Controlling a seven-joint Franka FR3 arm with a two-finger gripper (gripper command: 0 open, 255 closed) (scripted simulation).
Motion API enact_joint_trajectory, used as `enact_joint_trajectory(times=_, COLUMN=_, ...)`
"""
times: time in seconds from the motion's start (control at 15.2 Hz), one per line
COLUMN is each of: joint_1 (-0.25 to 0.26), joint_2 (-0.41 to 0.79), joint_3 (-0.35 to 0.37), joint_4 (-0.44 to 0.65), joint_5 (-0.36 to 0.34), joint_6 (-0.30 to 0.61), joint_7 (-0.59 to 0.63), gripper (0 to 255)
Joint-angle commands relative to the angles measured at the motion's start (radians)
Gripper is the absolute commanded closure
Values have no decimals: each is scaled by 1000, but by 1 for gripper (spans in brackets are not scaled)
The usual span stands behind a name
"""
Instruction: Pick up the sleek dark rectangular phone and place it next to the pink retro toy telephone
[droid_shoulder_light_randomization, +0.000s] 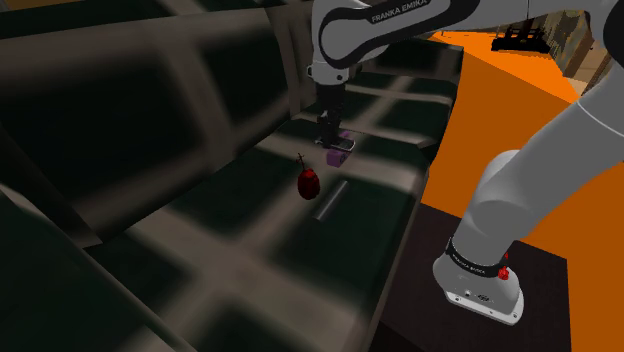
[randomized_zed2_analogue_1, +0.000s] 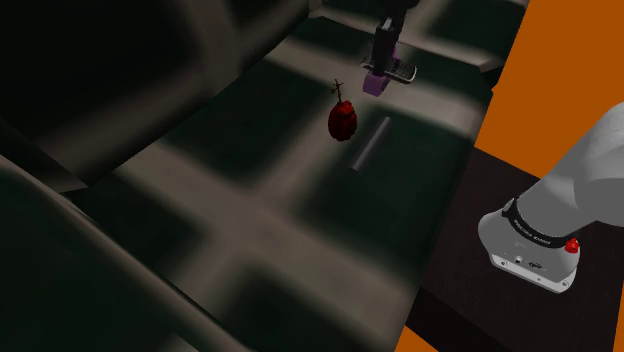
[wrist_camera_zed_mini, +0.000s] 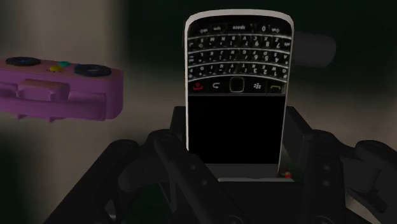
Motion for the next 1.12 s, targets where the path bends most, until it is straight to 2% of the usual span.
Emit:
enact_joint_trajectory(times=0.0, joint_1=-19, joint_2=-26, joint_3=-34, joint_4=-28, joint_5=-13, joint_6=-1, joint_7=-49, gripper=255)
enact_joint_trajectory(times=0.53, joint_1=-104, joint_2=-90, joint_3=-174, joint_4=-79, joint_5=-85, joint_6=-21, joint_7=-237, gripper=255)
enact_joint_trajectory(times=1.06, joint_1=-188, joint_2=-80, joint_3=-321, joint_4=-58, joint_5=-161, joint_6=-32, joint_7=-431, gripper=255)
